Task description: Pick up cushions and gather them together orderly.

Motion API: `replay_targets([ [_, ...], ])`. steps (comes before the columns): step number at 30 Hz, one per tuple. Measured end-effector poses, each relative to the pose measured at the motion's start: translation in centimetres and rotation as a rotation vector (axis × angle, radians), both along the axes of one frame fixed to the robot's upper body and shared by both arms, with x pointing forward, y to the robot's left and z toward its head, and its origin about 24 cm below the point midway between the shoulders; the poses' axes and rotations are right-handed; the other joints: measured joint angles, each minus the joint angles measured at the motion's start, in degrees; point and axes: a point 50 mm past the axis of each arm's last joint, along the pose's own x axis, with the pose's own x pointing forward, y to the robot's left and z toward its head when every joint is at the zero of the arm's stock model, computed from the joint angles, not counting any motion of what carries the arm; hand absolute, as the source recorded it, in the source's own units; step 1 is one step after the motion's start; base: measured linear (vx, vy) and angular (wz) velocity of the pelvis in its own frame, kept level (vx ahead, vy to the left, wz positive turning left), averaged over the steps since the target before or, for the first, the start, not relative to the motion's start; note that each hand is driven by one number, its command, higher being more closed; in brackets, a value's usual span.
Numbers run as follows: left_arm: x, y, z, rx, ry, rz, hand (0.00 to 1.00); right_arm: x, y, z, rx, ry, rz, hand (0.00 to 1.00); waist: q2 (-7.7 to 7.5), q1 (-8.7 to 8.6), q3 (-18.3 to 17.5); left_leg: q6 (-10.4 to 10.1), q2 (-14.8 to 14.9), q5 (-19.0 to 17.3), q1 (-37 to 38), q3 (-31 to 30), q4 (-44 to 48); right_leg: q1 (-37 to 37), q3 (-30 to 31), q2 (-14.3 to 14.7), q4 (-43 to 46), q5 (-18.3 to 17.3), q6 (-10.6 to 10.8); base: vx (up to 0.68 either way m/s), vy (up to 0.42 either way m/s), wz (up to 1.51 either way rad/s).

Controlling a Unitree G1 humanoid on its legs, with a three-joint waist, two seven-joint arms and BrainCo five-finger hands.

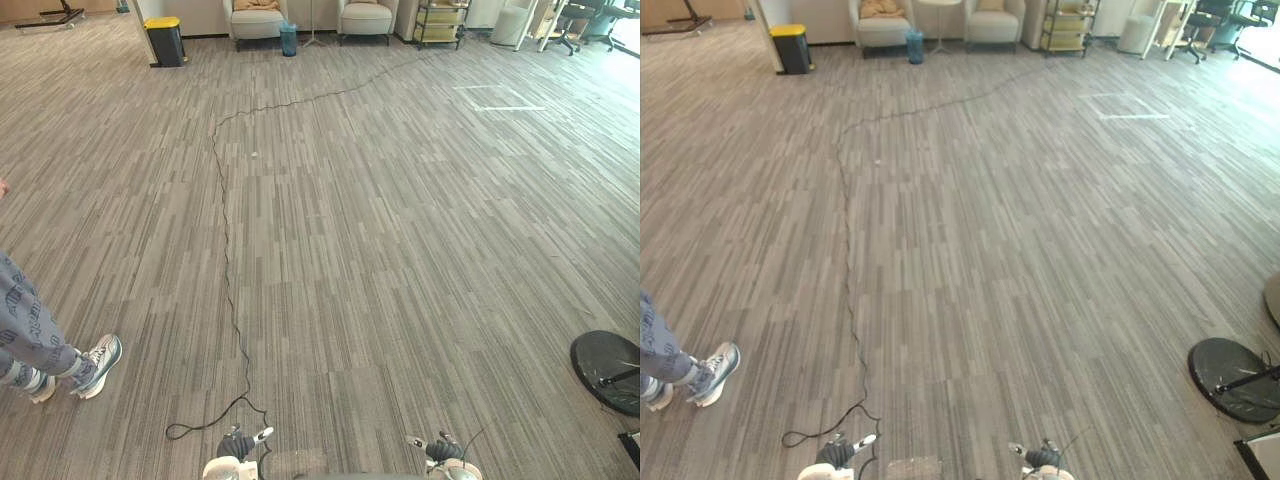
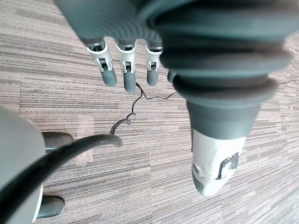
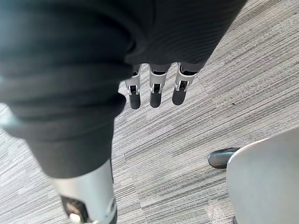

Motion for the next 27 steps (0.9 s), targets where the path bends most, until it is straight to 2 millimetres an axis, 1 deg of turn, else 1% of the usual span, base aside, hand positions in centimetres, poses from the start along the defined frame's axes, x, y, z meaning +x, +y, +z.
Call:
replay_targets([
  [2, 0.2, 0.0, 0.0, 0.001, 0.0, -0.003, 0.0, 0.1, 0.0, 0.0, 0.001, -0.002, 0.0, 0.0, -0.18, 0.01, 0.7, 0.0, 0.0, 0.0, 0.5, -0.2, 0.0, 0.6, -0.2, 0.0, -0.2, 0.0, 0.0, -0.03, -0.034, 0.04],
  [15, 0.4, 0.0, 0.0, 0.003, 0.002, -0.015, 0.0, 0.1, 0.0, 0.0, 0.001, -0.002, 0.001, 0.0, -0.29, -0.02, 0.8, 0.0, 0.0, 0.0, -0.4, -1.4, 0.0, 0.7, -1.5, 0.0, -1.1, -0.1, -0.1, -0.02, -0.036, 0.05],
  [18, 0.6, 0.0, 0.1, 0.003, 0.003, -0.017, 0.0, 0.2, 0.0, 0.1, 0.001, -0.008, -0.001, 0.0, -0.43, -0.11, 1.4, -0.1, -0.1, 0.1, -1.2, -2.3, 0.0, 0.5, -2.5, -0.1, -1.0, -0.5, -0.3, -0.02, -0.043, 0.18],
  [20, 0.9, 0.1, 0.1, 0.004, 0.002, -0.017, 0.0, 0.4, 0.0, 0.1, 0.0, -0.011, -0.004, 0.0, -0.7, -0.16, 2.2, -0.1, -0.1, 0.1, -1.3, -3.2, 0.1, 0.4, -3.5, -0.3, 0.1, -1.4, -0.5, 0.0, -0.045, 0.26],
  [21, 1.0, 0.2, 0.1, 0.005, -0.001, -0.018, 0.0, 0.3, -0.1, 0.1, 0.003, -0.011, -0.018, 0.0, -0.92, -0.13, 2.4, -0.5, -0.2, -0.7, -2.1, -3.6, 1.4, 0.0, -4.1, -0.6, 1.2, -2.4, -0.5, 0.02, -0.041, 0.23],
  [22, 1.2, 0.3, 0.3, 0.008, -0.012, -0.015, 0.0, 0.2, -0.1, 0.1, 0.008, -0.013, -0.043, 0.0, -1.22, -0.08, 2.7, -1.1, -0.3, -3.0, -4.4, -3.4, 5.6, -1.0, -4.3, -1.1, 3.1, -3.4, -0.6, 0.03, -0.036, 0.21],
  [23, 1.5, 0.4, 0.4, 0.008, -0.02, -0.008, 0.0, 0.3, -0.2, 0.1, 0.01, -0.02, -0.059, 0.0, -1.2, -0.07, 3.3, -1.6, -0.1, -5.2, -6.1, -2.6, 9.7, -1.2, -4.3, -1.3, 4.2, -4.2, -0.8, 0.04, -0.027, 0.11],
  [24, 1.6, 0.5, 0.4, 0.007, -0.025, 0.002, 0.0, 0.3, -0.2, 0.2, 0.014, -0.028, -0.085, 0.0, -0.93, -0.07, 3.5, -2.5, 0.5, -8.2, -8.3, -0.9, 15.1, -1.3, -4.5, -1.3, 5.3, -5.1, -1.1, 0.03, -0.018, 0.03],
  [25, 1.6, 0.6, 0.5, 0.002, -0.032, 0.024, 0.0, 0.4, -0.3, 0.3, 0.015, -0.037, -0.096, 0.0, -0.66, -0.07, 3.8, -3.6, 1.5, -10.3, -10.0, 1.9, 19.7, -1.4, -4.5, -1.3, 6.4, -5.9, -1.3, 0.05, -0.014, 0.05],
  [26, 1.8, 0.9, 0.6, -0.002, -0.044, 0.047, 0.0, 0.4, -0.3, 0.3, 0.02, -0.049, -0.114, 0.0, -0.44, -0.09, 4.1, -4.1, 2.7, -11.6, -12.2, 5.7, 26.4, -1.3, -4.7, -1.5, 7.9, -7.1, -1.4, 0.06, -0.002, 0.04],
  [27, 1.8, 1.0, 0.7, -0.006, -0.052, 0.063, 0.0, 0.3, -0.3, 0.3, 0.024, -0.053, -0.126, 0.0, -0.63, -0.08, 4.5, -4.3, 3.4, -11.7, -14.1, 7.4, 31.2, -1.2, -4.7, -1.9, 8.8, -7.7, -1.5, 0.09, 0.01, 0.06],
])
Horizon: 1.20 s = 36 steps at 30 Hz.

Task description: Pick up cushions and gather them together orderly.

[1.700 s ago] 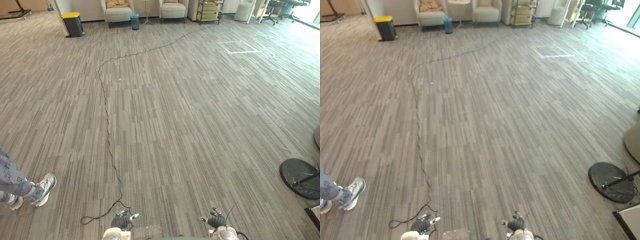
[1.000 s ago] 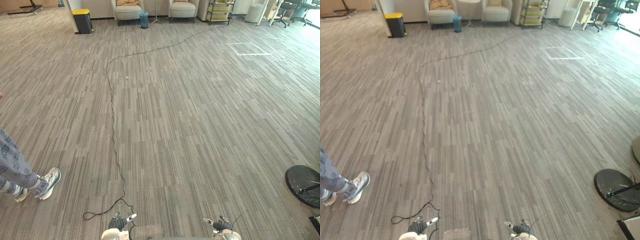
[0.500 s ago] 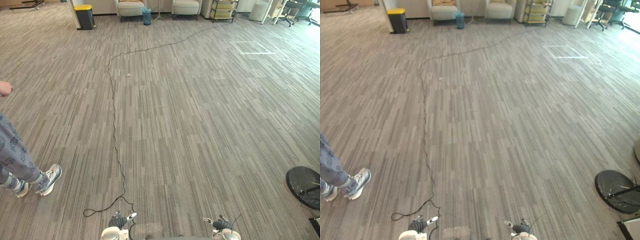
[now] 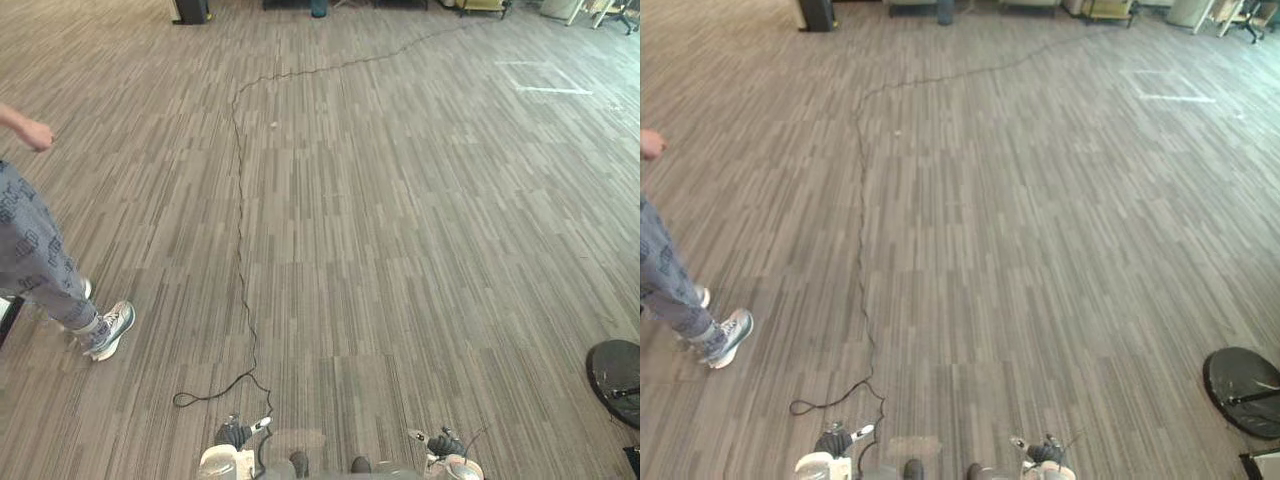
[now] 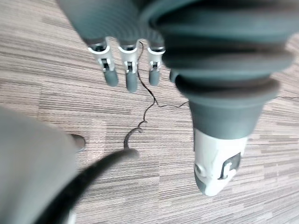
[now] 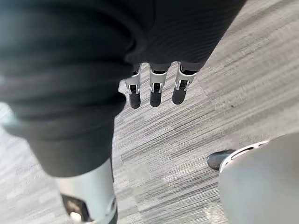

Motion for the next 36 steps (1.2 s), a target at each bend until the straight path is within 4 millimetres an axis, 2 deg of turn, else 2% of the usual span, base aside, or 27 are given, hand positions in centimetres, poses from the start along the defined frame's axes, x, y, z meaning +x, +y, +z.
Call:
replay_targets([
  [1, 0.6, 0.1, 0.4, -0.007, -0.036, 0.028, 0.0, 0.2, -0.1, 0.2, -0.004, -0.02, -0.01, 0.0, -0.13, 0.01, 0.9, 0.2, 2.6, -0.3, -5.2, 2.9, 11.7, 0.8, -0.1, -0.2, 0.5, -1.4, -0.6, 0.08, 0.026, 0.02],
  [3, 0.7, 0.1, 0.5, -0.013, -0.055, 0.041, 0.0, 0.3, -0.3, 0.3, -0.01, -0.023, -0.011, 0.0, 0.96, 0.09, 1.3, 2.2, 7.7, -3.4, -9.3, 6.0, 20.4, 2.8, -0.1, -0.2, 0.8, -3.4, -0.8, 0.12, 0.068, 0.03],
  [5, 0.9, 0.2, 0.7, -0.015, -0.068, 0.049, 0.0, 0.1, -0.6, 0.3, -0.018, -0.014, -0.012, 0.0, 0.9, 0.21, 1.3, 1.6, 9.9, -3.8, -12.3, 6.6, 16.5, 4.5, 0.3, -2.9, 1.3, -5.1, 1.2, 0.24, 0.17, -0.03],
  [6, 1.0, 0.2, 0.7, -0.015, -0.074, 0.05, 0.0, 0.2, -0.7, 0.3, -0.021, -0.015, -0.01, 0.0, 0.86, 0.33, 1.3, 1.4, 9.6, -3.4, -13.3, 6.0, 13.7, 4.8, 0.5, -4.0, 1.3, -5.7, 2.1, 0.38, 0.344, -0.17],
  [7, 1.2, 0.2, 0.8, -0.016, -0.088, 0.051, 0.0, 0.1, -1.0, 0.3, -0.025, -0.004, -0.008, 0.0, 0.95, 0.41, 1.3, -0.1, 8.3, 0.2, -14.8, 3.8, 5.0, 4.9, 1.5, -6.4, 1.2, -7.1, 4.3, 0.39, 0.405, -0.31],
  [8, 1.1, 0.0, 0.8, -0.023, -0.091, 0.057, 0.0, 0.1, -1.4, 0.3, -0.038, 0.01, 0.005, 0.0, 1.05, 0.56, 1.3, -1.1, 7.4, 7.6, -14.3, 3.3, 0.0, 5.4, 2.9, -7.9, 0.7, -8.2, 6.1, 0.43, 0.428, -0.34],
  [9, 1.2, -0.1, 0.8, -0.028, -0.093, 0.065, 0.0, 0.1, -1.3, 0.2, -0.037, 0.018, 0.014, 0.0, 1.02, 0.61, 1.3, 0.6, 6.4, 7.6, -13.7, 4.1, -0.2, 6.0, 3.6, -8.7, -0.1, -8.2, 6.1, 0.33, 0.307, -0.33],
  [10, 1.4, 0.3, 0.9, -0.018, -0.096, 0.062, 0.0, 0.3, -0.9, 0.1, -0.025, 0.024, 0.032, 0.0, 0.36, 0.72, 1.4, 0.6, 5.8, 6.1, -13.4, 5.4, 0.0, 6.9, 5.4, -9.2, -1.3, -7.8, 4.9, 0.46, 0.228, -0.31],
  [11, 1.4, 0.8, 0.9, -0.015, -0.101, 0.075, 0.0, 0.6, -0.2, 0.0, -0.009, 0.02, 0.045, 0.0, 0.31, 1.04, 1.5, 1.4, 6.0, 3.6, -13.9, 5.6, 3.1, 6.2, 6.6, -6.8, -1.1, -4.4, 3.3, 0.36, 0.158, -0.34],
  [12, 1.5, 0.8, 1.0, -0.017, -0.105, 0.08, 0.0, 0.6, -0.2, 0.0, -0.008, 0.023, 0.045, 0.0, 0.29, 1.46, 1.5, 1.9, 6.2, 2.6, -13.9, 5.7, 4.6, 6.4, 6.6, -7.2, -1.1, -3.6, 3.2, 0.53, 0.224, -0.44],
  [16, 0.9, 1.3, 0.7, -0.012, -0.077, 0.109, 0.0, -0.2, 0.0, -0.3, 0.005, 0.05, 0.044, 0.0, -1.32, 2.34, -0.5, 3.5, 5.2, -0.3, -12.6, 6.2, 9.7, 3.3, 12.1, -9.5, 7.7, 1.0, 5.2, 0.43, 0.246, -0.39],
  [18, 0.3, 1.1, 0.3, -0.013, -0.04, 0.087, 0.0, -0.2, -0.4, -0.2, 0.0, 0.031, 0.025, 0.0, -2.05, 1.79, -1.0, 4.4, 2.0, -5.4, -4.8, 6.1, 0.5, -8.2, 14.5, -10.5, 32.2, 6.7, 9.8, 0.47, 0.182, -0.21],
  [19, 0.4, 1.2, 0.4, -0.01, -0.04, 0.081, 0.0, -0.1, -0.4, -0.2, 0.0, 0.028, 0.024, 0.0, -2.71, 1.68, -0.7, 4.4, 1.3, -5.4, -3.8, 6.2, 0.0, -9.8, 14.8, -11.1, 36.4, 8.6, 10.1, 0.4, 0.054, 0.06],
  [20, 0.3, 1.5, 0.4, 0.006, -0.027, 0.056, 0.0, 0.2, -0.6, 0.0, -0.004, 0.014, 0.03, 0.0, -2.91, 0.91, 0.5, 5.3, 0.0, -6.5, 1.2, 5.8, -2.1, -14.6, 12.7, -11.8, 49.3, 7.1, 9.0, 0.37, 0.022, 0.12],
  [22, -0.2, 1.3, 0.2, 0.006, -0.004, 0.041, 0.0, 0.3, -1.2, 0.3, -0.026, -0.001, 0.043, 0.0, -1.58, -0.11, 0.9, 5.3, 0.5, -7.7, 10.0, 5.2, -7.6, -20.8, 6.3, -10.0, 57.7, -0.1, 4.1, 0.45, 0.014, 0.02],
  [24, -0.1, 1.0, 0.1, 0.004, -0.001, 0.026, 0.0, 0.8, -1.7, 0.6, -0.046, -0.027, 0.058, 0.0, -0.55, -0.51, 1.6, 5.3, 1.5, -7.7, 14.3, 5.2, -10.7, -24.7, 1.7, -8.2, 55.6, -3.6, 2.3, 0.42, -0.005, 0.07],
  [25, 0.2, 0.7, 0.1, -0.002, -0.003, 0.01, 0.0, 0.9, -2.1, 0.7, -0.059, -0.031, 0.075, 0.0, 0.17, -1.09, 2.2, 5.3, 2.7, -7.7, 18.3, 5.1, -13.3, -30.3, -3.0, -5.9, 47.8, -5.3, 1.0, 0.49, -0.045, 0.24],
  [26, 0.3, 0.5, 0.1, -0.003, -0.006, 0.002, 0.0, 1.0, -2.1, 0.7, -0.06, -0.034, 0.075, 0.0, 0.31, -1.18, 2.3, 5.3, 3.1, -7.7, 19.0, 5.1, -13.7, -31.6, -3.6, -5.3, 45.0, -5.1, 0.7, 0.61, -0.106, 0.45],
  [27, 0.6, 0.1, 0.2, -0.011, -0.013, -0.01, 0.0, 0.8, -2.1, 0.7, -0.06, -0.026, 0.074, 0.0, 0.66, -1.6, 2.6, 5.3, 3.8, -7.6, 20.6, 4.1, -14.6, -33.9, -4.9, -3.8, 34.3, -2.5, 0.6, 0.54, -0.167, 0.66],
  [28, 0.6, 0.1, 0.1, -0.011, -0.011, -0.021, 0.0, 0.0, -2.0, 0.4, -0.052, 0.001, 0.073, 0.0, 0.0, -2.4, 2.6, 5.2, 3.4, -7.6, 22.7, 1.9, -15.7, -33.5, -4.6, -2.7, 18.8, 4.2, 0.8, 0.57, -0.199, 0.72],
  [29, 0.5, 0.0, 0.1, -0.015, -0.007, -0.02, 0.0, -0.3, -1.9, 0.3, -0.049, 0.009, 0.074, 0.0, -0.52, -2.66, 2.7, 5.1, 3.0, -7.6, 23.7, 1.2, -16.1, -33.1, -4.2, -2.7, 16.5, 9.3, -0.3, 0.64, -0.206, 0.57],
  [30, 0.3, -1.3, -0.3, -0.049, 0.009, -0.02, 0.0, -0.6, -2.1, 0.1, -0.046, 0.034, 0.069, 0.0, 2.28, -2.82, 3.3, 3.2, 5.2, -6.6, 26.0, -0.8, -16.4, -31.8, -4.9, -1.5, 19.0, 11.3, -3.6, 0.54, -0.15, 0.28],
  [31, 0.4, -1.6, -0.3, -0.06, 0.004, -0.022, 0.0, -0.3, -2.2, 0.2, -0.048, 0.027, 0.059, 0.0, 2.78, -2.84, 3.4, 0.4, 5.7, -4.9, 25.4, -1.7, -15.9, -32.2, -4.8, -1.6, 20.7, 9.2, -4.0, 0.77, -0.255, 0.33],
  [33, 0.7, -2.3, -0.2, -0.076, -0.006, -0.018, 0.0, -0.3, -2.6, 0.3, -0.047, 0.015, 0.018, 0.0, 3.64, -3.43, 3.5, -2.3, 7.1, 1.8, 23.8, -6.0, -7.9, -30.5, -6.4, -1.9, 26.4, 1.0, -4.8, 0.67, -0.274, 0.31],
  [34, 0.7, -2.4, -0.2, -0.076, -0.007, -0.015, 0.0, -0.4, -2.7, 0.3, -0.047, 0.014, 0.011, 0.0, 3.8, -3.54, 3.5, -2.6, 7.7, 2.9, 22.5, -6.4, -4.2, -29.4, -6.8, -1.7, 26.0, 0.2, -4.7, 0.57, -0.235, 0.33],
  [35, 0.9, -2.3, -0.1, -0.081, -0.018, 0.008, 0.0, -0.7, -2.4, 0.3, -0.042, 0.012, 0.004, 0.0, 4.43, -3.8, 3.7, -5.1, 10.5, 9.7, 16.2, -8.0, 10.8, -24.8, -8.2, -0.6, 23.7, -1.8, -4.6, 0.54, -0.186, 0.26],
  [36, 1.3, -2.2, 0.2, -0.087, -0.048, 0.035, 0.0, -1.0, -2.7, 0.4, -0.055, 0.007, -0.001, 0.0, 4.95, -3.1, 3.7, -6.3, 14.2, 12.5, 8.1, -7.8, 28.4, -19.5, -8.5, 1.7, 20.1, -2.8, -5.1, 0.54, -0.186, 0.18],
])
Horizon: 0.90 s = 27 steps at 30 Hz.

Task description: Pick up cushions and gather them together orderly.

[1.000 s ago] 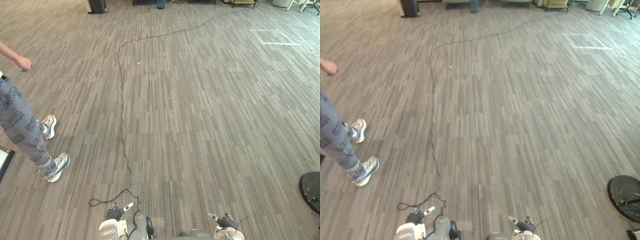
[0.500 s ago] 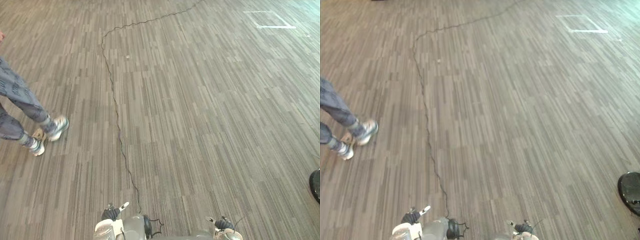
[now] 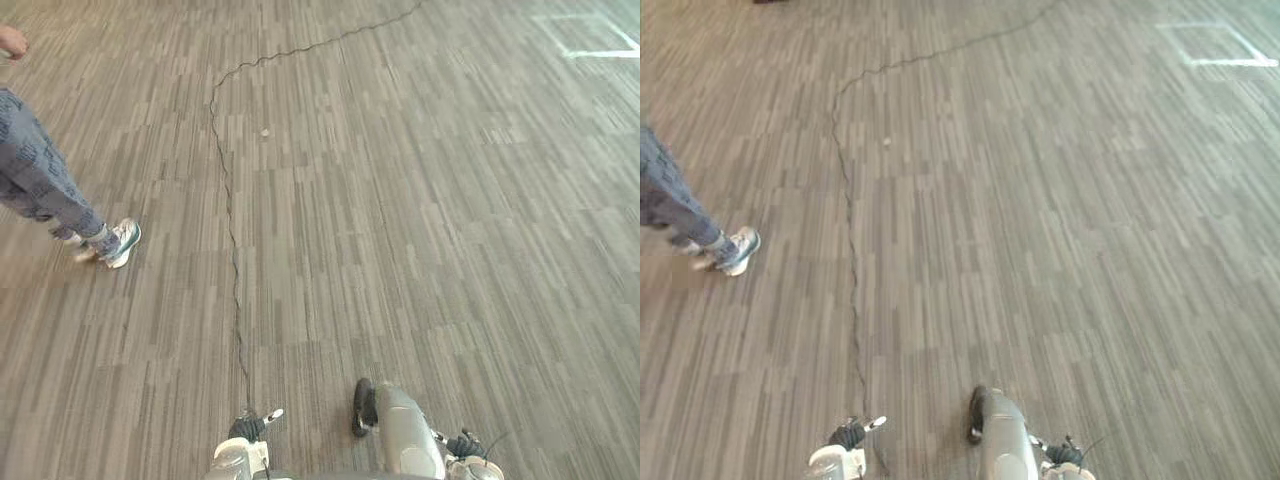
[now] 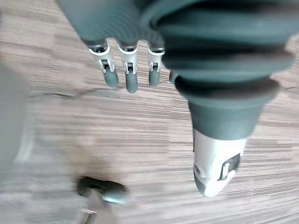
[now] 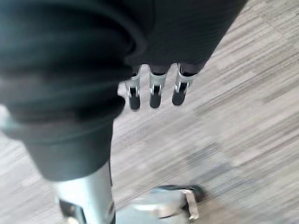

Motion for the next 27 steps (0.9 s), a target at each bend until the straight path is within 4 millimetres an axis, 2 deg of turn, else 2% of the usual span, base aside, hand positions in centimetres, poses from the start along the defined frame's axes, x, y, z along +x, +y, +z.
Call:
replay_targets([
  [1, 0.1, 0.1, 0.1, 0.001, -0.009, 0.012, 0.0, -0.1, -0.1, 0.0, -0.002, 0.002, -0.002, 0.0, -0.01, 0.32, 0.1, 0.3, 1.3, -0.6, -2.1, 1.0, 4.2, 1.9, 0.0, 0.7, -1.1, -0.2, -0.3, 0.52, -0.112, -0.14],
  [2, 0.4, 0.8, 0.5, 0.017, -0.035, 0.028, 0.0, -0.1, 0.1, 0.0, -0.002, -0.002, -0.002, 0.0, -0.73, 1.25, 0.5, 2.2, 3.7, -3.8, -7.4, 4.1, 12.3, 8.4, 0.2, 1.7, -5.1, -0.9, -0.8, 0.4, -0.072, -0.17],
  [3, 0.6, 1.2, 0.6, 0.027, -0.043, 0.029, 0.0, 0.0, 0.4, 0.0, 0.006, -0.012, 0.0, 0.0, -1.64, 1.34, 0.5, 3.8, 3.8, -5.4, -9.5, 5.9, 13.0, 11.0, 0.5, 1.7, -7.2, -1.5, -0.9, 0.65, -0.117, -0.23],
  [4, 0.7, 1.5, 0.8, 0.037, -0.06, 0.031, 0.0, 0.2, 0.8, 0.0, 0.011, -0.018, 0.01, 0.0, -2.88, 2.01, 0.1, 5.2, 3.6, -7.8, -14.3, 9.0, 10.4, 15.8, 1.5, 1.7, -11.6, -1.8, -0.4, 0.35, -0.058, -0.13],
  [5, 0.8, 1.6, 0.9, 0.038, -0.066, 0.032, 0.0, 0.3, 0.8, 0.1, 0.009, -0.019, 0.013, 0.0, -2.91, 2.22, -0.1, 5.5, 3.3, -8.4, -15.7, 9.7, 8.7, 17.2, 2.0, 1.8, -12.9, -1.8, -0.3, 0.58, -0.022, -0.19],
  [6, 1.0, 1.7, 1.1, 0.043, -0.079, 0.031, 0.0, 0.7, 0.8, 0.1, 0.01, -0.023, 0.017, 0.0, -2.95, 2.64, -0.2, 5.8, 0.7, -10.0, -19.2, 10.8, -0.2, 20.6, 3.2, 1.6, -16.2, -1.8, 0.0, 0.43, 0.035, -0.18],
  [7, 1.0, 1.7, 1.1, 0.045, -0.082, 0.028, 0.0, 0.9, 0.9, 0.1, 0.012, -0.026, 0.02, 0.0, -3.08, 3.0, -0.2, 5.3, -1.7, -9.9, -20.2, 10.4, -10.3, 22.4, 3.5, 0.9, -18.1, -1.8, 0.5, 0.64, 0.092, -0.6],
  [8, 0.3, 1.7, 0.9, 0.039, -0.07, 0.039, 0.0, 1.1, 0.9, 0.0, 0.019, -0.015, 0.019, 0.0, -2.86, 3.94, -0.2, 3.1, -5.9, -5.8, -19.8, 9.0, -32.8, 24.8, 5.5, 0.0, -20.6, -1.6, 2.4, 0.52, 0.152, -0.78],
  [9, 0.1, 1.7, 0.8, 0.029, -0.072, 0.061, 0.0, 1.3, 0.9, 0.0, 0.02, -0.013, 0.025, 0.0, -2.39, 4.58, -0.2, 3.2, -6.7, -0.7, -20.3, 8.2, -39.6, 26.8, 7.0, 0.1, -22.2, -2.1, 3.4, 0.68, 0.243, -1.21],
  [10, 0.1, 1.8, 0.9, 0.025, -0.078, 0.071, 0.0, 1.2, 1.8, -0.3, 0.042, -0.002, 0.036, 0.0, -3.21, 6.33, -0.6, 5.6, -7.4, 5.6, -20.1, 7.6, -40.4, 29.7, 9.9, -1.2, -23.8, -3.2, 5.0, 0.6, 0.235, -0.85],
  [11, 0.2, 2.0, 0.9, 0.03, -0.079, 0.069, 0.0, 1.2, 2.3, -0.4, 0.053, 0.001, 0.039, 0.0, -3.63, 6.41, -1.0, 7.0, -8.4, 5.7, -20.0, 7.6, -40.0, 30.3, 10.6, -1.7, -24.1, -3.3, 5.4, 0.68, 0.211, -0.5],
  [12, 0.7, 2.3, 1.1, 0.045, -0.086, 0.046, 0.0, 1.5, 3.3, -0.5, 0.081, -0.006, 0.043, 0.0, -5.44, 5.21, -1.5, 8.8, -9.6, 3.6, -20.9, 8.0, -36.5, 30.2, 11.7, -3.9, -23.6, -2.3, 5.9, 0.69, 0.215, -0.13],
  [13, 1.0, 2.9, 1.3, 0.046, -0.105, 0.062, 0.0, 1.5, 3.6, -0.5, 0.089, -0.006, 0.039, 0.0, -6.24, 5.27, -1.1, 10.0, -8.5, -0.6, -24.3, 8.1, -25.3, 29.7, 15.3, -4.6, -19.9, -0.7, 7.2, 0.67, 0.22, -0.08],
  [14, 1.1, 3.2, 1.4, 0.052, -0.111, 0.065, 0.0, 1.4, 3.5, -0.6, 0.09, -0.005, 0.035, 0.0, -6.45, 5.65, -1.2, 10.0, -9.1, -2.6, -25.6, 8.5, -23.1, 29.1, 16.0, -4.9, -17.7, -0.7, 7.3, 0.67, 0.308, -0.34],
  [15, 0.7, 2.7, 1.1, 0.045, -0.087, 0.043, 0.0, 0.6, 2.9, -0.7, 0.077, 0.011, 0.022, 0.0, -6.52, 5.17, -2.0, 11.0, -10.3, -5.2, -23.1, 8.3, -24.9, 25.3, 17.7, -5.6, -6.1, -1.5, 8.6, 0.61, 0.272, -0.34],
  [16, 0.5, 3.2, 0.9, 0.054, -0.064, 0.038, 0.0, 0.4, 2.5, -0.7, 0.066, 0.016, 0.025, 0.0, -8.36, 5.27, -2.5, 10.3, -11.7, -9.9, -19.3, 10.2, -26.1, 19.4, 19.5, -7.9, 9.3, -0.2, 11.0, 0.49, 0.218, -0.33],
  [17, 0.5, 3.3, 0.9, 0.063, -0.055, 0.026, 0.0, 0.4, 2.6, -0.7, 0.069, 0.016, 0.031, 0.0, -8.79, 5.01, -2.3, 10.5, -12.4, -10.9, -17.9, 10.8, -26.9, 16.6, 19.9, -9.3, 15.5, 1.9, 12.8, 0.54, 0.112, -0.44],
  [18, 0.7, 3.5, 0.9, 0.076, -0.044, 0.0, 0.0, 0.9, 2.6, -0.5, 0.07, -0.001, 0.039, 0.0, -9.64, 4.76, -1.6, 10.5, -12.8, -13.4, -13.9, 12.0, -27.2, 10.5, 17.4, -12.2, 27.6, 3.3, 13.1, 0.53, 0.084, -0.6],
  [19, 0.3, 3.3, 0.6, 0.072, -0.015, -0.004, 0.0, 1.3, 2.2, -0.3, 0.056, -0.013, 0.049, 0.0, -8.44, 3.81, -0.7, 10.1, -12.2, -15.0, -8.6, 13.2, -29.2, 6.6, 12.9, -14.2, 33.0, 1.2, 9.6, 0.53, 0.084, -0.66],
  [20, 0.2, 3.2, 0.5, 0.072, -0.006, -0.011, 0.0, 1.4, 2.0, -0.3, 0.051, -0.018, 0.051, 0.0, -8.19, 3.41, -0.6, 10.0, -11.9, -15.4, -6.7, 13.7, -30.4, 5.4, 11.5, -14.5, 33.7, 0.3, 8.7, 0.54, 0.079, -0.7],
  [21, -0.2, 2.9, 0.3, 0.072, 0.014, -0.036, 0.0, 1.7, 1.7, 0.0, 0.035, -0.036, 0.062, 0.0, -7.14, 3.11, -0.1, 9.7, -11.1, -15.6, -0.3, 15.4, -34.9, 2.5, 7.3, -13.9, 32.5, -2.5, 7.0, 0.45, 0.045, -0.54],
  [22, -0.4, 2.7, 0.2, 0.072, 0.024, -0.046, 0.0, 1.8, 1.5, 0.1, 0.031, -0.04, 0.064, 0.0, -6.8, 2.89, 0.0, 9.5, -10.5, -15.5, 2.1, 16.5, -36.7, 1.2, 5.5, -13.3, 30.9, -3.5, 6.3, 0.67, 0.065, -0.76],
  [23, -0.4, 2.5, 0.1, 0.075, 0.028, -0.069, 0.0, 2.0, 1.3, 0.2, 0.022, -0.047, 0.07, 0.0, -6.38, 2.27, 0.1, 9.2, -9.6, -15.4, 6.7, 19.3, -40.4, -2.6, 0.3, -12.2, 24.8, -4.7, 5.4, 0.54, 0.039, -0.7],
  [24, -0.6, 2.4, 0.0, 0.074, 0.033, -0.075, 0.0, 2.2, 1.2, 0.3, 0.016, -0.05, 0.085, 0.0, -6.27, 2.0, 0.1, 8.5, -9.2, -15.0, 9.5, 21.7, -43.3, -6.2, -4.5, -11.2, 16.0, -3.7, 4.7, 0.64, 0.034, -0.74],
  [25, -0.4, 2.4, 0.1, 0.073, 0.028, -0.077, 0.0, 2.3, 1.2, 0.3, 0.016, -0.052, 0.09, 0.0, -6.17, 1.74, 0.1, 7.8, -9.2, -14.6, 12.1, 23.6, -46.2, -8.6, -8.5, -9.7, 5.7, 0.1, 3.7, 0.54, 0.012, -0.47],
  [26, -0.4, 2.3, 0.1, 0.072, 0.029, -0.077, 0.0, 2.3, 1.2, 0.3, 0.017, -0.052, 0.091, 0.0, -6.17, 1.59, 0.2, 7.5, -9.3, -14.4, 13.1, 24.2, -47.3, -9.1, -9.6, -9.0, 1.7, 2.2, 3.2, 0.77, -0.037, -0.32],
  [27, -0.6, 2.2, 0.0, 0.069, 0.034, -0.075, 0.0, 1.7, 1.3, 0.0, 0.026, -0.03, 0.092, 0.0, -6.49, 0.69, 0.0, 5.5, -10.0, -14.1, 16.3, 24.5, -48.9, -9.7, -11.3, -6.3, -10.6, 9.2, 1.5, 0.56, -0.042, -0.17],
])
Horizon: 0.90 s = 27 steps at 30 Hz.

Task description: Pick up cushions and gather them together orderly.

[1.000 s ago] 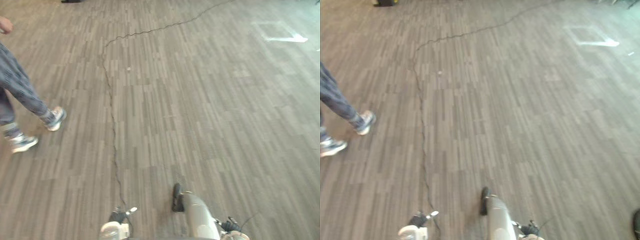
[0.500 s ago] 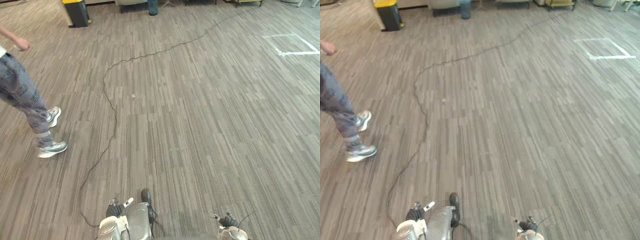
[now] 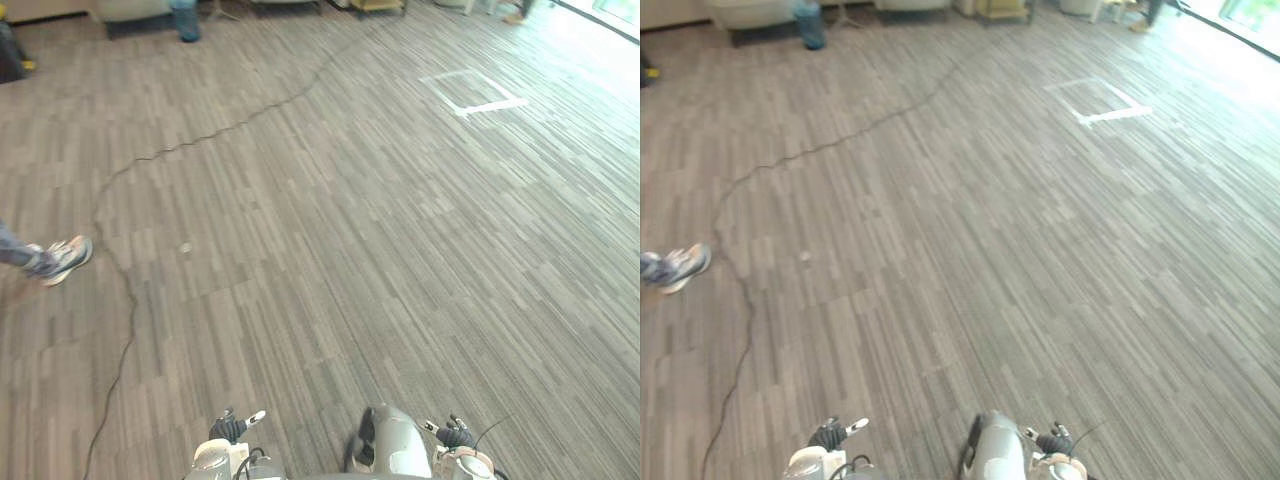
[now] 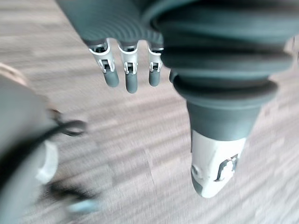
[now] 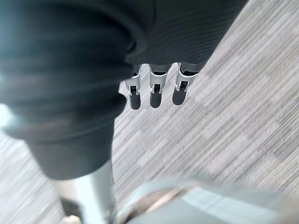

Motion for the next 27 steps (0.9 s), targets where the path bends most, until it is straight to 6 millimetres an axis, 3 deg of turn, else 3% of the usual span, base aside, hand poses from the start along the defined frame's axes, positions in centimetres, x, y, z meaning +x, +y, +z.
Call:
replay_targets([
  [1, -0.3, 0.0, -0.1, -0.001, 0.007, 0.002, 0.0, -0.4, 0.0, -0.1, 0.003, 0.013, 0.002, 0.0, -0.04, -0.37, 0.0, -1.4, -0.1, 0.2, 0.7, -0.1, 0.0, 0.1, 0.0, 0.8, -2.9, 3.5, -1.9, 0.75, -0.082, -0.21],
  [2, -0.8, -0.4, -0.4, -0.014, 0.03, 0.011, 0.0, -0.7, -0.5, -0.2, -0.008, 0.036, 0.016, 0.0, 1.97, -1.24, 0.1, -4.0, 1.3, 0.2, 3.1, -0.2, 0.1, 1.1, 1.0, 3.2, -2.5, 11.3, -9.5, 0.59, -0.062, -0.36],
  [3, -0.7, -0.9, -0.5, -0.029, 0.032, 0.015, 0.0, -0.8, -1.0, -0.1, -0.016, 0.039, 0.025, 0.0, 4.13, -0.85, -0.3, -7.2, 2.8, 2.3, 3.3, 0.0, 1.0, 0.1, 1.6, 4.0, 1.3, 7.7, -9.2, 0.71, -0.088, -0.43],
  [4, -0.6, -1.3, -0.5, -0.037, 0.03, 0.012, 0.0, -1.0, -1.2, -0.1, -0.017, 0.035, 0.026, 0.0, 4.31, -1.32, -0.1, -9.4, 3.3, 5.4, 3.4, -1.0, 3.6, -0.5, 2.1, 3.5, 5.9, 3.9, -9.2, 0.67, -0.143, -0.46],
  [5, -0.6, -1.4, -0.5, -0.037, 0.031, 0.01, 0.0, -1.4, -1.2, -0.2, -0.008, 0.045, -0.004, 0.0, 4.32, -1.83, -0.2, -8.6, 4.5, 8.5, 2.9, -2.6, 8.9, 0.4, 2.3, 3.9, 8.8, 0.5, -9.1, 0.77, -0.247, -0.46],
  [6, -0.4, -1.7, -0.5, -0.055, 0.016, 0.051, 0.0, -1.8, -1.2, -0.2, -0.013, 0.041, -0.026, 0.0, 5.72, -1.84, 0.0, -3.8, 10.4, 17.0, -4.5, -7.2, 30.7, 5.9, 2.9, 6.5, 6.9, -3.0, -8.4, 0.74, -0.24, -0.59],
  [7, -0.1, -2.0, -0.3, -0.066, -0.005, 0.073, 0.0, -1.5, -1.3, 0.0, -0.026, 0.028, -0.021, 0.0, 6.56, -1.52, 0.0, -2.7, 13.3, 17.5, -9.9, -9.2, 43.8, 8.6, 4.0, 8.7, 5.4, -3.9, -8.3, 0.58, -0.15, -0.64],
  [8, -0.1, -2.1, -0.3, -0.071, -0.013, 0.081, 0.0, -1.3, -1.4, 0.1, -0.032, 0.019, -0.02, 0.0, 6.74, -1.13, 0.1, -2.2, 14.5, 16.7, -12.6, -10.0, 50.1, 10.2, 4.9, 9.6, 4.7, -4.5, -8.8, 0.42, -0.038, -0.91],
  [9, 0.5, -1.6, 0.2, -0.067, -0.052, 0.102, 0.0, -1.0, -1.4, 0.3, -0.04, 0.006, -0.018, 0.0, 6.24, -0.16, 0.4, -2.2, 15.5, 12.6, -18.9, -11.5, 61.1, 15.1, 8.0, 11.7, 3.3, -6.6, -9.6, 0.62, -0.042, -1.06],
  [10, 0.5, -1.1, 0.4, -0.057, -0.065, 0.104, 0.0, -0.7, -1.0, 0.3, -0.036, -0.001, -0.008, 0.0, 5.44, 0.2, 0.7, -1.2, 14.9, 9.6, -23.8, -12.9, 63.6, 19.9, 10.4, 12.8, 0.8, -7.8, -9.5, 0.6, -0.034, -0.97],
  [11, 0.5, -1.0, 0.4, -0.054, -0.068, 0.104, 0.0, -0.6, -1.0, 0.3, -0.036, -0.002, -0.007, 0.0, 5.32, 0.25, 0.7, -1.1, 14.6, 9.1, -24.7, -13.0, 63.5, 20.8, 11.0, 12.9, 0.1, -7.9, -9.5, 0.56, -0.026, -1.05],
  [12, 0.4, -0.6, 0.6, -0.049, -0.086, 0.115, 0.0, -0.4, -0.6, 0.3, -0.029, -0.004, 0.002, 0.0, 4.2, 1.52, 0.1, -0.7, 13.5, 6.4, -30.0, -12.5, 59.9, 24.6, 14.9, 13.7, -2.9, -8.7, -8.8, 0.44, 0.01, -1.13],
  [14, 0.3, -0.4, 0.8, -0.051, -0.109, 0.14, 0.0, -0.2, -0.5, 0.4, -0.032, -0.01, 0.012, 0.0, 3.88, 2.3, 0.0, 0.1, 10.9, 4.1, -35.6, -12.9, 51.5, 29.5, 18.9, 13.9, -6.6, -9.2, -7.5, 0.43, 0.035, -1.06],
  [15, 0.3, -0.4, 0.9, -0.058, -0.126, 0.162, 0.0, -0.1, -0.4, 0.4, -0.035, -0.01, 0.019, 0.0, 3.76, 2.79, -0.2, 0.1, 8.4, 4.0, -37.9, -13.4, 41.6, 31.9, 21.7, 13.5, -8.2, -9.8, -6.4, 0.55, 0.131, -1.08],
  [16, 0.3, -0.5, 1.0, -0.066, -0.142, 0.189, 0.0, 0.1, -0.3, 0.4, -0.033, -0.015, 0.027, 0.0, 3.49, 3.77, -0.3, -1.2, 4.5, 4.9, -38.6, -15.8, 27.7, 33.9, 24.9, 12.5, -8.4, -10.9, -4.5, 0.56, 0.161, -1.19],
  [17, 0.2, -0.4, 1.0, -0.066, -0.147, 0.2, 0.0, 0.2, -0.2, 0.4, -0.031, -0.013, 0.029, 0.0, 3.46, 4.19, -0.4, -1.7, 3.4, 5.9, -38.6, -16.8, 23.0, 34.5, 25.9, 12.2, -8.5, -11.5, -3.9, 0.73, 0.246, -1.29],
  [18, 0.2, -0.7, 1.0, -0.07, -0.147, 0.214, 0.0, 0.2, 0.2, 0.3, -0.024, -0.007, 0.038, 0.0, 3.48, 4.53, -0.5, -1.9, 1.3, 9.5, -38.6, -18.7, 12.9, 37.8, 28.7, 11.5, -10.2, -12.7, -2.3, 0.53, 0.207, -0.9],
  [19, 0.2, -0.7, 1.0, -0.072, -0.149, 0.218, 0.0, 0.3, 0.4, 0.2, -0.022, -0.005, 0.045, 0.0, 3.4, 4.75, -0.6, -1.1, 0.8, 11.0, -38.9, -19.0, 10.7, 38.9, 29.8, 11.1, -10.6, -13.3, -1.2, 0.71, 0.296, -1.21],
  [20, 0.2, -0.6, 1.0, -0.076, -0.153, 0.229, 0.0, -0.3, 0.9, 0.0, -0.01, 0.011, 0.052, 0.0, 2.62, 5.78, -1.4, 0.9, 0.3, 16.8, -38.9, -19.2, 11.3, 40.1, 32.0, 9.9, -10.0, -14.6, 0.6, 0.77, 0.316, -1.13],
  [21, 0.2, 0.2, 1.1, -0.053, -0.147, 0.22, 0.0, -0.4, 2.3, -0.3, 0.027, 0.015, 0.056, 0.0, 0.65, 6.16, -3.4, 3.6, -0.9, 16.1, -39.4, -17.5, 14.4, 39.0, 33.9, 7.4, -6.4, -15.6, 2.5, 0.79, 0.318, -1.08],
  [22, 0.0, 0.5, 1.0, -0.046, -0.141, 0.217, 0.0, -0.4, 2.8, -0.3, 0.042, 0.012, 0.053, 0.0, -0.24, 5.75, -4.1, 4.4, -1.1, 13.9, -39.4, -16.7, 16.1, 37.5, 34.1, 6.3, -3.2, -15.5, 2.8, 0.82, 0.302, -0.78],
  [23, -0.1, 0.8, 1.0, -0.037, -0.135, 0.217, 0.0, -0.6, 3.5, -0.5, 0.063, 0.014, 0.05, 0.0, -1.32, 5.63, -4.5, 4.9, -1.4, 9.9, -38.6, -15.1, 19.3, 33.9, 33.9, 5.1, 6.8, -14.8, 4.2, 0.91, 0.361, -0.65],
  [24, 0.0, 1.2, 1.0, -0.022, -0.128, 0.209, 0.0, -0.4, 3.6, -0.4, 0.066, 0.009, 0.052, 0.0, -2.73, 5.7, -4.0, 5.6, -2.6, 6.4, -34.9, -13.4, 20.2, 28.3, 33.8, 3.3, 22.3, -10.5, 9.0, 0.74, 0.302, -0.6],
  [25, 0.1, 1.2, 0.9, -0.019, -0.12, 0.199, 0.0, -0.3, 3.5, -0.4, 0.067, 0.006, 0.054, 0.0, -2.78, 5.4, -3.9, 5.8, -3.0, 4.9, -33.1, -13.2, 20.2, 26.1, 33.7, 2.4, 28.6, -8.6, 10.8, 0.67, 0.279, -0.46],
  [26, 0.1, 1.0, 0.6, -0.02, -0.089, 0.182, 0.0, 0.0, 3.2, -0.2, 0.058, -0.01, 0.058, 0.0, -2.19, 4.83, -3.5, 6.1, -3.6, 1.9, -28.5, -13.2, 20.0, 21.8, 30.8, 0.5, 40.2, -7.8, 11.2, 0.61, 0.196, -0.25],
  [27, -0.2, 0.6, 0.3, -0.027, -0.06, 0.161, 0.0, 0.4, 2.8, 0.1, 0.043, -0.038, 0.069, 0.0, -1.02, 4.1, -3.0, 6.2, -3.5, -0.3, -22.4, -12.9, 18.1, 18.3, 25.8, -1.8, 46.4, -9.1, 9.0, 0.61, 0.196, -0.23],
])
